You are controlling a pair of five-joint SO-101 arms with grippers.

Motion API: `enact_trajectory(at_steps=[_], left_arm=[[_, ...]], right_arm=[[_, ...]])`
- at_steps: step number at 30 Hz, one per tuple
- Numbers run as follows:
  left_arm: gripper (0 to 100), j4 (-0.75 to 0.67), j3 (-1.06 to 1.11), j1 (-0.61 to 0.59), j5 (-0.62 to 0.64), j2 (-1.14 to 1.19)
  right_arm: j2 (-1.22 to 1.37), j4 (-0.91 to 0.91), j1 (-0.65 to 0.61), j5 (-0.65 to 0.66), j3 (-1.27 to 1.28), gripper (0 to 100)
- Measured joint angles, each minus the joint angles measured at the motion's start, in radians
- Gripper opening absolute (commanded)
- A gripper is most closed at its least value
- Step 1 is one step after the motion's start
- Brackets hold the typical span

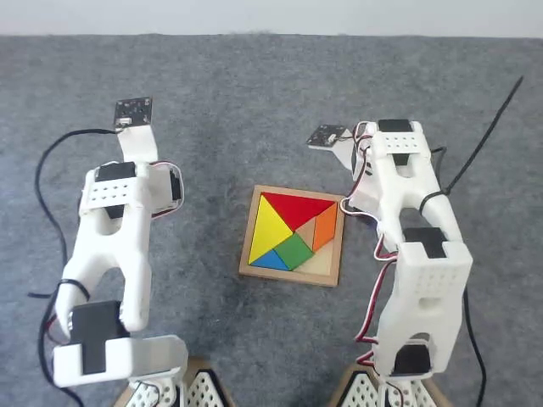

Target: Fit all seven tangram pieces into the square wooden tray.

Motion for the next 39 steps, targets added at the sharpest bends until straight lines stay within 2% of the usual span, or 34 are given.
enact_trajectory(at_steps=[6, 12, 25, 29, 35, 39], left_arm=[[9, 0.0, 0.0, 0.0, 0.0, 0.0], [9, 0.0, 0.0, 0.0, 0.0, 0.0], [9, 0.0, 0.0, 0.0, 0.0, 0.0], [9, 0.0, 0.0, 0.0, 0.0, 0.0], [9, 0.0, 0.0, 0.0, 0.0, 0.0], [9, 0.0, 0.0, 0.0, 0.0, 0.0]], right_arm=[[0.029, 0.0, -0.002, 0.0, -0.002, 29.9], [0.066, -0.008, -0.006, -0.048, -0.041, 15.2], [0.068, -0.009, 0.017, -0.247, -0.057, 14.0], [0.02, 0.035, 0.018, -0.384, -0.032, 14.0], [-0.121, 0.173, 0.017, -0.707, -0.032, 14.0], [-0.25, 0.247, -0.025, -0.87, -0.032, 14.0]])
